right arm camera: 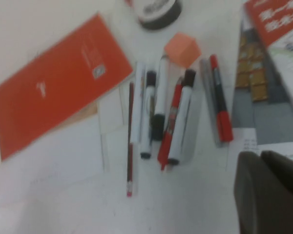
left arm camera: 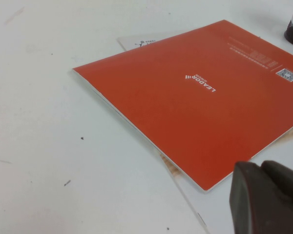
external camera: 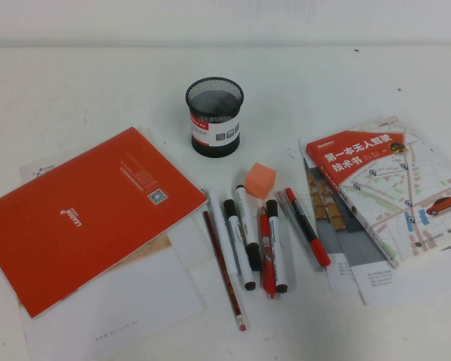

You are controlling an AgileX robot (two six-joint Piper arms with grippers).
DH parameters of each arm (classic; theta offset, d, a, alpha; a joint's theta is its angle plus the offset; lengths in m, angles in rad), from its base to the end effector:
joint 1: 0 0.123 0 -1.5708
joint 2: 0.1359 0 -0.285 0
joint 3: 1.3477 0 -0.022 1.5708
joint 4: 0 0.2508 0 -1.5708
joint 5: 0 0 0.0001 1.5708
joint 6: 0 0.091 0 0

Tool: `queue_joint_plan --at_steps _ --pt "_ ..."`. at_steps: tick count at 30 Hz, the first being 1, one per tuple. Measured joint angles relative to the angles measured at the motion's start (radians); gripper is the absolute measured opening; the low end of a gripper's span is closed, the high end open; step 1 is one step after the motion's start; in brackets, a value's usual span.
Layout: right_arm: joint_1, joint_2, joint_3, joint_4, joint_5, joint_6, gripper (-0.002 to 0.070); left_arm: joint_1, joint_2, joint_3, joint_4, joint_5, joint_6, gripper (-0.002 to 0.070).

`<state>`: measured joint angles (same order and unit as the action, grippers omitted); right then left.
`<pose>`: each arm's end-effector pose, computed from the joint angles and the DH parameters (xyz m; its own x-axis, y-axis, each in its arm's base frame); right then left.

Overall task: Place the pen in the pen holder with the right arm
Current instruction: Pick up the pen on the table

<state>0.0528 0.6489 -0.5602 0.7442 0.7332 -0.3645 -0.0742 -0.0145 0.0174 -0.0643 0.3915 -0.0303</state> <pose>0.1143 0.0474 0.3011 -0.6365 0.1747 -0.7512 -0.2833 0.8530 0.4384 0.0515 -0.0061 0.1730 -0.3084 -0.0669 -0.9489 0.0701 0.9932 -0.0928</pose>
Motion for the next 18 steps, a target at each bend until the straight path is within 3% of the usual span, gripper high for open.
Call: queue_joint_plan --at_steps 5,9,18 --pt "0.025 0.264 -0.196 -0.045 0.100 -0.040 -0.0020 0.000 0.000 0.000 0.000 0.000 0.000 -0.0003" --pt "0.121 0.459 -0.341 -0.148 0.111 -0.006 -0.0020 0.000 0.000 0.000 0.000 0.000 0.000 -0.0002" --pt "0.405 0.899 -0.727 -0.706 0.309 0.326 -0.0020 0.000 0.000 0.000 0.000 0.000 0.000 -0.0003"
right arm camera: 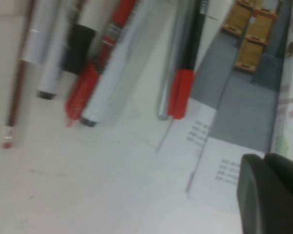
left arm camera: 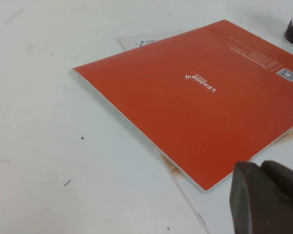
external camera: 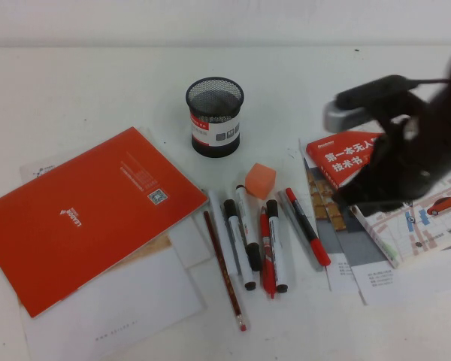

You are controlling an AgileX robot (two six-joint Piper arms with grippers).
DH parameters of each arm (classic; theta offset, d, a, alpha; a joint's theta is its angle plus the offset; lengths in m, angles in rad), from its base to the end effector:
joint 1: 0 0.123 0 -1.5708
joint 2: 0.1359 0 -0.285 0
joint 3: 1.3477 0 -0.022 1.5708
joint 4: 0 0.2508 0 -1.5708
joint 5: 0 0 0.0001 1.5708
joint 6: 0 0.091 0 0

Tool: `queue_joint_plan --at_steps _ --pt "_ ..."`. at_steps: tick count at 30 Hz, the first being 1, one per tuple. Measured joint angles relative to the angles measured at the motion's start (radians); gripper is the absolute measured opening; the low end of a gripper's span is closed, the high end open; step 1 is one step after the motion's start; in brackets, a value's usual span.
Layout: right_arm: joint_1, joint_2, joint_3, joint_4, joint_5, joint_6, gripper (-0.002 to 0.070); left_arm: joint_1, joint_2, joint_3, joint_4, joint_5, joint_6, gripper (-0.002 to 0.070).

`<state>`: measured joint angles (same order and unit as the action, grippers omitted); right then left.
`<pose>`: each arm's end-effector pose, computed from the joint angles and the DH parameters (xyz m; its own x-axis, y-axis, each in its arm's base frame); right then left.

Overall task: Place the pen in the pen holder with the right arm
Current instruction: Pick up the pen on the table

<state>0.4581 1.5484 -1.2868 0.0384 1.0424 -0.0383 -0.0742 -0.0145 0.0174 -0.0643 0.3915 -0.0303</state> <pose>0.2808 0.1418 0.2990 -0.8325 -0.4316 -0.3475 -0.4682 0.8833 0.0245 0.0515 -0.0061 0.1730 -0.3084 -0.0669 -0.9489 0.0701 0.9932 -0.0928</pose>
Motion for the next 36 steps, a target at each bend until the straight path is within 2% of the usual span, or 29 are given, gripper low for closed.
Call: queue_joint_plan --at_steps 4,8,17,23,30,36 --pt "0.027 0.167 -0.182 -0.084 0.131 0.032 -0.0020 0.000 0.000 0.000 0.000 0.000 0.000 -0.0003" --pt "0.032 0.304 -0.314 -0.114 0.165 0.038 -0.0020 0.000 0.000 0.000 0.000 0.000 0.000 -0.0003" --pt "0.041 0.473 -0.403 -0.093 0.174 0.038 -0.0015 0.000 0.000 0.000 -0.017 0.000 0.000 -0.0003" --pt "0.043 0.535 -0.438 -0.056 0.176 0.038 0.0032 0.000 0.000 0.000 -0.018 0.000 0.000 -0.0003" --pt "0.054 0.586 -0.485 -0.054 0.146 0.038 0.0140 0.000 0.000 0.000 -0.020 0.000 0.000 -0.0003" --pt "0.063 0.631 -0.520 -0.070 0.098 0.038 0.0169 0.000 0.000 0.000 -0.020 0.000 0.000 -0.0002"
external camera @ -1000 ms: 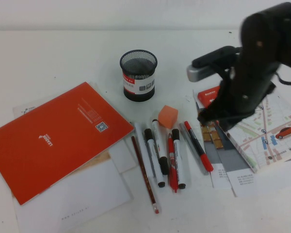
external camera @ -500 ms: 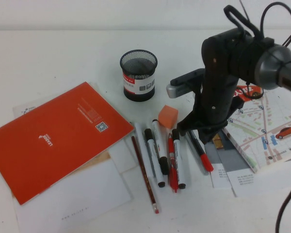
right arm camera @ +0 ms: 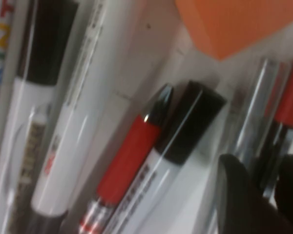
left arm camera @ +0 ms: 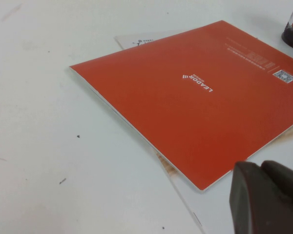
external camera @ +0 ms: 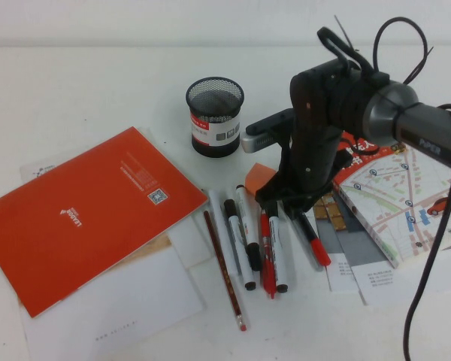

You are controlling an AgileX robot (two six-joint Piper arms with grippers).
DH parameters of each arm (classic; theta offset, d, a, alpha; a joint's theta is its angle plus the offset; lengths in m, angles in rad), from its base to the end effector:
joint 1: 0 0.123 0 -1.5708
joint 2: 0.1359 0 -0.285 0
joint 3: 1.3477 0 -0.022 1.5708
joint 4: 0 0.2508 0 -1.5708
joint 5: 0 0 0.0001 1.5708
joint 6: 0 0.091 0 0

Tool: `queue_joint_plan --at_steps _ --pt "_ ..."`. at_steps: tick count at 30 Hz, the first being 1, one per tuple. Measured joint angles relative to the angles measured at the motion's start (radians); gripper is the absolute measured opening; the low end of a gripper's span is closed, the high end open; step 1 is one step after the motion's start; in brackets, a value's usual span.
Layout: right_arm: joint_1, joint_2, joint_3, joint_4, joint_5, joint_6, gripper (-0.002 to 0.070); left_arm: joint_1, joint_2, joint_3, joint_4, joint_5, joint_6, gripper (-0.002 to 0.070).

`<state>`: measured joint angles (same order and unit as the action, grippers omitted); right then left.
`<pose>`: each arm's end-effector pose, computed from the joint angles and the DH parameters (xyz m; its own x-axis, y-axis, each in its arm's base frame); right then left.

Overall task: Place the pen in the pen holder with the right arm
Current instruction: Pick up the pen on the table

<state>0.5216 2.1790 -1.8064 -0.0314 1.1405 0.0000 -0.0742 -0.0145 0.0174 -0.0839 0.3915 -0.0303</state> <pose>0.3940 0.2234 0.1932 -0.8514 -0.5044 -0.1442 -0.5057 0.8622 -0.0301 0.0515 -0.0068 0.1731 -0.3099 -0.0849 -0.9470 0.0716 0.9911 -0.1122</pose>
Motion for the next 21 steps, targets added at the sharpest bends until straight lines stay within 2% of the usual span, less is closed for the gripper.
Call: queue_joint_plan --at_steps 7,12,14,17,21 --pt "0.000 0.018 -0.014 -0.034 0.000 0.000 0.0190 0.000 0.000 0.000 0.000 0.000 0.000 -0.0002" --pt "0.000 0.026 -0.015 -0.048 0.016 0.005 0.0314 0.000 0.000 0.000 0.000 0.000 0.000 -0.0003" --pt "0.000 0.028 -0.015 -0.048 0.019 0.005 0.0341 0.000 0.000 0.000 0.000 0.000 0.000 -0.0003" --pt "0.000 0.029 -0.015 -0.050 0.019 0.022 0.0333 0.000 0.000 0.000 0.000 0.000 0.000 -0.0003" --pt "0.000 0.029 -0.016 -0.050 0.017 0.045 0.0270 0.000 0.000 0.000 0.000 0.000 0.000 -0.0003"
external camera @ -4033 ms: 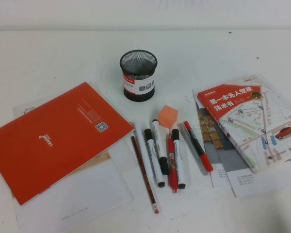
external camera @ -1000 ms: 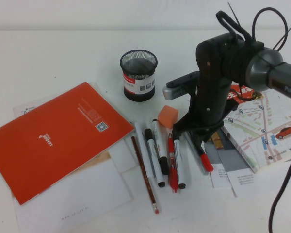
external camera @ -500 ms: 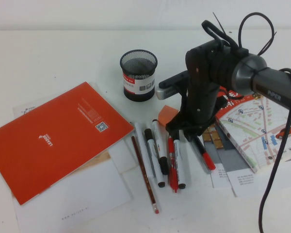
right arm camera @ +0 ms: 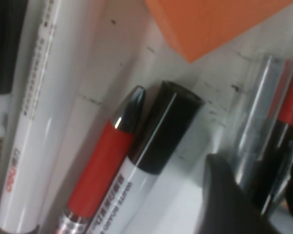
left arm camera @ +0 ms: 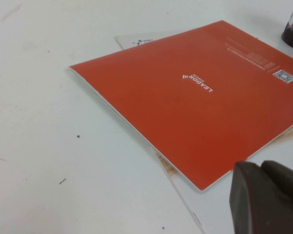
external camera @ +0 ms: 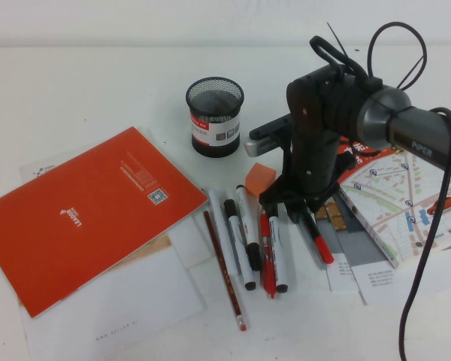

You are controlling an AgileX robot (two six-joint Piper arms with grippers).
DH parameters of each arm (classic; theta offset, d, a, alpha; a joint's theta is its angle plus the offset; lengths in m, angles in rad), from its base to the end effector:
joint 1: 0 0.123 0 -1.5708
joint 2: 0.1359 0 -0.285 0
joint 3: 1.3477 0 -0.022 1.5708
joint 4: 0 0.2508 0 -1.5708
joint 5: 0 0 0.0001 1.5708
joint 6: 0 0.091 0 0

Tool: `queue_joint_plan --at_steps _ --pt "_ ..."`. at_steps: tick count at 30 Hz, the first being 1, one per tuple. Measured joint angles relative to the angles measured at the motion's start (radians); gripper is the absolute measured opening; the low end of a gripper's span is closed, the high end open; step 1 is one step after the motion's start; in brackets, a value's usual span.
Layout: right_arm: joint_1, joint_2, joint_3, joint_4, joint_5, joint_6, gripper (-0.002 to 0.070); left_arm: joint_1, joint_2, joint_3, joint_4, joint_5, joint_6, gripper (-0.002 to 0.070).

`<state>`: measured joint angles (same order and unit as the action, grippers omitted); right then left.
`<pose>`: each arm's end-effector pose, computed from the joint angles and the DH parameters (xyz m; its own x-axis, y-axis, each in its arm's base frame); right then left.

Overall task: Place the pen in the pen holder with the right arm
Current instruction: Pick up the pen on the table

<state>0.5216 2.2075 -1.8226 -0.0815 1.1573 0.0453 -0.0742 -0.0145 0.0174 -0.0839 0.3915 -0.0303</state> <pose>0.3984 0.2211 0.1844 -0.8671 -0.4840 -0.1177 -0.4785 0.8751 -0.0726 0.0515 -0.0068 0.1731 -0.3099 -0.0849 -0.9470 0.0716 0.9911 -0.1122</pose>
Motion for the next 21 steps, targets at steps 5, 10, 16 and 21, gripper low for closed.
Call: queue_joint_plan --at_steps 5,10,16,21 --pt "0.000 0.000 0.000 0.000 -0.012 0.008 0.0203 0.000 0.000 0.000 0.000 0.000 0.000 -0.0003" --pt "0.000 0.000 -0.005 0.000 -0.012 0.011 0.0158 0.000 0.000 0.000 0.000 0.000 0.000 -0.0003" --pt "0.000 -0.002 -0.009 0.000 -0.012 0.011 0.0144 0.000 0.000 0.000 0.000 0.000 0.000 -0.0003" --pt "0.000 -0.002 -0.009 0.000 -0.012 0.011 0.0143 0.000 0.000 0.000 0.000 0.000 0.000 -0.0003"
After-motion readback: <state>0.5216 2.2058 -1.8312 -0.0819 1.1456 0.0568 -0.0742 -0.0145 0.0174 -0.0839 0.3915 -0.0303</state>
